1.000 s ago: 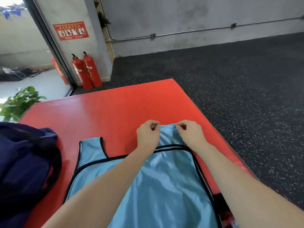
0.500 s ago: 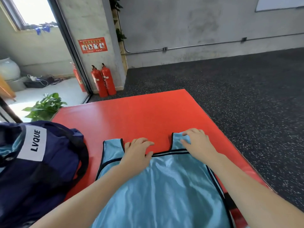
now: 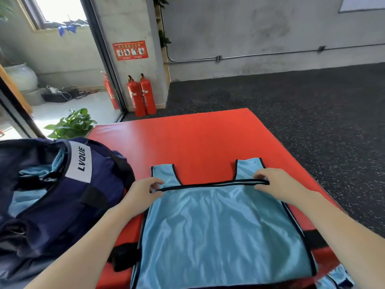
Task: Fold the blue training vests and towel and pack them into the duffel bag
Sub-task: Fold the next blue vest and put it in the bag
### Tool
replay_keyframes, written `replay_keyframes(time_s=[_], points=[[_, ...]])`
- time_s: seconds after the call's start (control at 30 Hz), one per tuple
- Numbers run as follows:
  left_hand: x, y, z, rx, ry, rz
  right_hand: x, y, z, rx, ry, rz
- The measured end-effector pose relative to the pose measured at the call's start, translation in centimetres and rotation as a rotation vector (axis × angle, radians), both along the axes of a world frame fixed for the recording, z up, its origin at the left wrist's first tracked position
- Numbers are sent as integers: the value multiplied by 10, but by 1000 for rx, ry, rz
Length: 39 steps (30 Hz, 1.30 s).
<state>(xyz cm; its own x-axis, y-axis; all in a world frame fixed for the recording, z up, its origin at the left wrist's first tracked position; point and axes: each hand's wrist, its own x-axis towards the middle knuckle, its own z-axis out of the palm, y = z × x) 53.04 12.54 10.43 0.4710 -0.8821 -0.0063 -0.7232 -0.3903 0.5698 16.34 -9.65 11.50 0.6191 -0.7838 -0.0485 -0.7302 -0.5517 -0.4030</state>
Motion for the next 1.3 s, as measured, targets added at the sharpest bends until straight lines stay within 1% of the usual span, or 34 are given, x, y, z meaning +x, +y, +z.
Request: replay_keyframes(time_s=[0.07,0.17,0.23,0.33,0.4,0.5,0.53,0.67,0.7,0.77,0.87,0.93,1.13,1.23,1.3], points=[[2,0,1,-6,21,4,-3,-1,0,45,-45,-14],[1,0,5,21,22,-29,-8,-4,0,78,-46,-39],[-2,1,9,30,-7,-43,-10,-4,1,96,-64,-70],[-7,3,20,10,-44,-34,-15,-4,13,120,-151,-90],[-6,7,31,-29,-7,-4,-21,-5,27,153,-232,-84],[-3,8,49,-116,154,39,-24,-11,47,180,-341,-79],[-2,5,54,-158,176,64,-22,-13,52,180,-371,-83],[-1,-22,58,-312,120,234,-1,-29,43,80,-444,-188],[0,-29,54,-321,134,266,6,-32,35,60,-447,-215],[4,-39,40,-274,155,294,15,-37,15,45,-377,-244],[7,-42,19,-56,77,236,20,-38,-4,104,-238,-249],[7,-40,11,8,40,200,18,-42,-9,107,-199,-259],[7,-37,10,-57,-89,238,16,-49,-13,53,-195,-273],[5,-36,14,-117,-77,269,13,-50,-11,45,-232,-284],[6,-38,18,-169,-69,287,14,-48,-5,-2,-283,-305]])
